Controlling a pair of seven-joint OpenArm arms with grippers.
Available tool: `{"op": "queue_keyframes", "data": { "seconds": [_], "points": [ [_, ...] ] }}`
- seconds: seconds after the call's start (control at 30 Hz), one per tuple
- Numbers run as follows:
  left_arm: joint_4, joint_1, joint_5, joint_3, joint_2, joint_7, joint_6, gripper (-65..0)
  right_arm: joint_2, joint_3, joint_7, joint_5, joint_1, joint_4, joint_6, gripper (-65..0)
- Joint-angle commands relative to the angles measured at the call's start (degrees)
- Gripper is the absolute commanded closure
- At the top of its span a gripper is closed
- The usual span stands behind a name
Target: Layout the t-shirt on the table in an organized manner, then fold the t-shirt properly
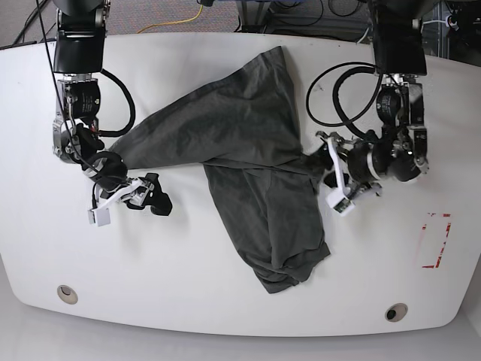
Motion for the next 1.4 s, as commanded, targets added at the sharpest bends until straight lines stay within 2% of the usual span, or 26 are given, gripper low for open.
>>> {"op": "queue_keyframes", "data": {
  "seconds": [0.0, 0.13, 0.43, 0.53, 0.7, 0.8, 1.17, 1.37],
  "points": [
    [5.29, -1.23, -1.08, -2.0, -1.32, 0.24, -0.08, -30.7, 1.34, 1.14, 1.07, 0.85, 0.61, 1.18, 0.52, -49.6],
    [9.43, -1.58, -3.72, -5.26, -1.59, 1.74, -0.08, -30.8, 3.1, 5.71, 1.16, 0.94, -1.85, 2.33, 0.35, -49.6],
    [10.22, -3.6, -5.92, -10.18, -1.23, 1.47, -0.08, -30.8, 3.37, 11.77, 1.16, 0.94, -6.86, 2.77, 0.26, -49.6],
    [10.22, -3.6, -5.83, -10.53, -0.18, 1.47, -0.08, -30.7, 3.19, 12.21, 1.25, 0.85, -8.62, 2.77, -0.09, -49.6],
    [10.22, -3.25, -5.83, -10.71, 0.26, 1.47, -0.08, -30.7, 3.01, 13.44, 1.78, 0.85, -10.73, 2.77, -3.35, -49.6],
    [10.22, -2.46, -5.83, -10.71, 0.26, 1.47, -0.08, -30.7, 3.01, 15.03, 2.39, 0.85, -11.87, 2.77, -4.23, -49.6],
    [10.22, -1.58, -5.83, -10.71, 0.0, 1.56, -0.08, -30.7, 3.54, 18.98, 2.39, 0.77, -13.02, 2.41, -4.31, -49.6],
    [10.22, -1.05, -5.83, -10.8, 0.0, 1.56, -0.08, -30.7, 3.01, 19.25, 2.39, -2.66, -14.34, 1.45, -4.31, -49.6]
  ]
}}
